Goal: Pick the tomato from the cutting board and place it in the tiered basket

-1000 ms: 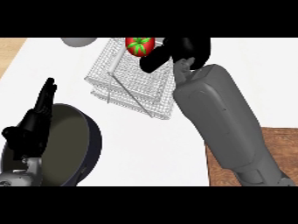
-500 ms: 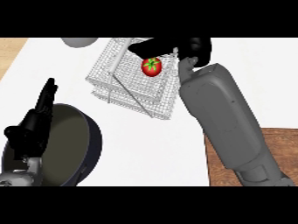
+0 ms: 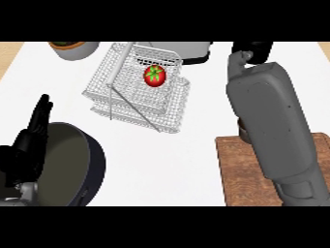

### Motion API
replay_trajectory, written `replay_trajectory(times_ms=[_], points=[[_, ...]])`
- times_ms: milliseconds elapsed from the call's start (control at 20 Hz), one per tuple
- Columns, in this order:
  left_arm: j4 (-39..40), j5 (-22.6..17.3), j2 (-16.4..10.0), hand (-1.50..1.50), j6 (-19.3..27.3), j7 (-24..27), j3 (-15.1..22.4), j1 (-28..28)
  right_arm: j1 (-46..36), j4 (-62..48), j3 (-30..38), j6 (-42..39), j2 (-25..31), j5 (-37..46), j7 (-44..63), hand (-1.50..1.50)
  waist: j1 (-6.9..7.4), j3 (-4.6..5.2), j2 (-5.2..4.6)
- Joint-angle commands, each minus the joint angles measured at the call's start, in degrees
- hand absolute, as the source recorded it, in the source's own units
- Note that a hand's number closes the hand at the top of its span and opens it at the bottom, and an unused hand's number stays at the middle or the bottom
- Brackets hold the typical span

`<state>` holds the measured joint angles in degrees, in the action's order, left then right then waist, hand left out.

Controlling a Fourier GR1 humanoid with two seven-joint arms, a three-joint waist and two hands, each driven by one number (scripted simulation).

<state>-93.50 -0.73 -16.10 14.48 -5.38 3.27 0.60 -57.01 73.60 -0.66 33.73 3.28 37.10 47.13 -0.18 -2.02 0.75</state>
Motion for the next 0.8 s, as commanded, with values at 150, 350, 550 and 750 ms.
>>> replay_trajectory(times_ms=[150,350,550,750], points=[[6.12,-0.85,4.53,0.00,0.32,-0.68,2.80,-8.92,7.34,10.96,6.31,-2.82,7.30,-3.49,2.99,-1.50,-3.98,1.98,0.03],[5.72,-0.95,4.09,0.00,0.76,-1.16,1.91,-9.50,14.14,17.96,7.97,-7.79,10.85,-8.11,2.71,-1.50,-5.37,1.95,0.10],[3.55,-2.27,3.29,0.00,0.08,-1.57,0.80,-11.08,19.20,25.35,12.15,-14.56,16.32,-15.35,3.44,-1.50,-5.85,1.91,0.36],[2.02,-2.20,3.75,0.00,0.66,-2.98,1.11,-11.10,25.90,32.27,16.90,-20.09,19.53,-24.21,1.33,-1.50,-6.59,1.78,0.29]])
